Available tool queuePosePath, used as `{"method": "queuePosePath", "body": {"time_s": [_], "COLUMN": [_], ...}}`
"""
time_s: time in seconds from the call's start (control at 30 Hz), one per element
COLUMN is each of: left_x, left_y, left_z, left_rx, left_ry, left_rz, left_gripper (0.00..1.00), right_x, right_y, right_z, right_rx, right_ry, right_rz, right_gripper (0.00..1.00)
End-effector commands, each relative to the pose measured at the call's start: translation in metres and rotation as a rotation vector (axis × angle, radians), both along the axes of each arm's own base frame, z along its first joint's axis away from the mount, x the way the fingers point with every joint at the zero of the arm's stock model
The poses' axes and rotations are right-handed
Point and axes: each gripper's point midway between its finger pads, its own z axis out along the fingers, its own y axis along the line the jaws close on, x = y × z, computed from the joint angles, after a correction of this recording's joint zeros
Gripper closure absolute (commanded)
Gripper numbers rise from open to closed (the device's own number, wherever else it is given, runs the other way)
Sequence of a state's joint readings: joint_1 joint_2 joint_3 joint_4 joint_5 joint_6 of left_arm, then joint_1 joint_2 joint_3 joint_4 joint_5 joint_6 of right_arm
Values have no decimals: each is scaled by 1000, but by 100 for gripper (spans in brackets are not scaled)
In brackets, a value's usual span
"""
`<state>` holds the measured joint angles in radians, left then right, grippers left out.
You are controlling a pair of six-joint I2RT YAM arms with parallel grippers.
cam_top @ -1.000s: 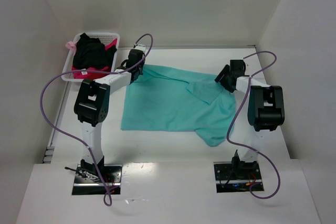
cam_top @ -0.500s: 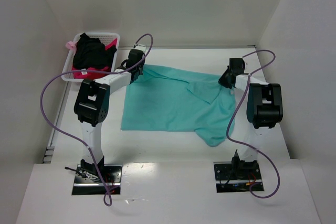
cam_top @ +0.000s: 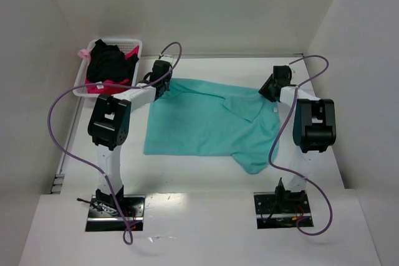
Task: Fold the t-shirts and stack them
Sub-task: Flatten out the tshirt
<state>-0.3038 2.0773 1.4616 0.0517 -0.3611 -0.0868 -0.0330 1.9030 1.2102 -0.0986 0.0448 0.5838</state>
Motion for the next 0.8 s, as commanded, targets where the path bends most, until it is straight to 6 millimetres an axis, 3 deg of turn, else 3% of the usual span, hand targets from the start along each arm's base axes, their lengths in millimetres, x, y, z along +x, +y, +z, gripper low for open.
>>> {"method": "queuePosePath", "body": {"time_s": [0.0, 0.07, 0.2, 0.47, 0.77], "left_x": [7, 8, 7, 5, 3], "left_y": [-2, 3, 2, 2, 3], "left_z": [33, 33, 33, 29, 30], "left_rx": [-52, -52, -57, -54, -54], "left_ry": [-82, -82, -81, -72, -72], "left_rz": [12, 21, 13, 14, 14], "left_gripper": [100, 100, 100, 100, 100], "right_x": [6, 6, -4, -23, -10], "right_y": [-6, -6, -7, -5, -3], "right_z": [21, 21, 16, 1, 1], "right_rx": [-11, -11, -16, -13, -8], "right_ry": [-53, -53, -15, 30, 12], "right_rz": [-15, -15, -21, -7, 0], "right_gripper": [58, 46, 36, 35, 40]}}
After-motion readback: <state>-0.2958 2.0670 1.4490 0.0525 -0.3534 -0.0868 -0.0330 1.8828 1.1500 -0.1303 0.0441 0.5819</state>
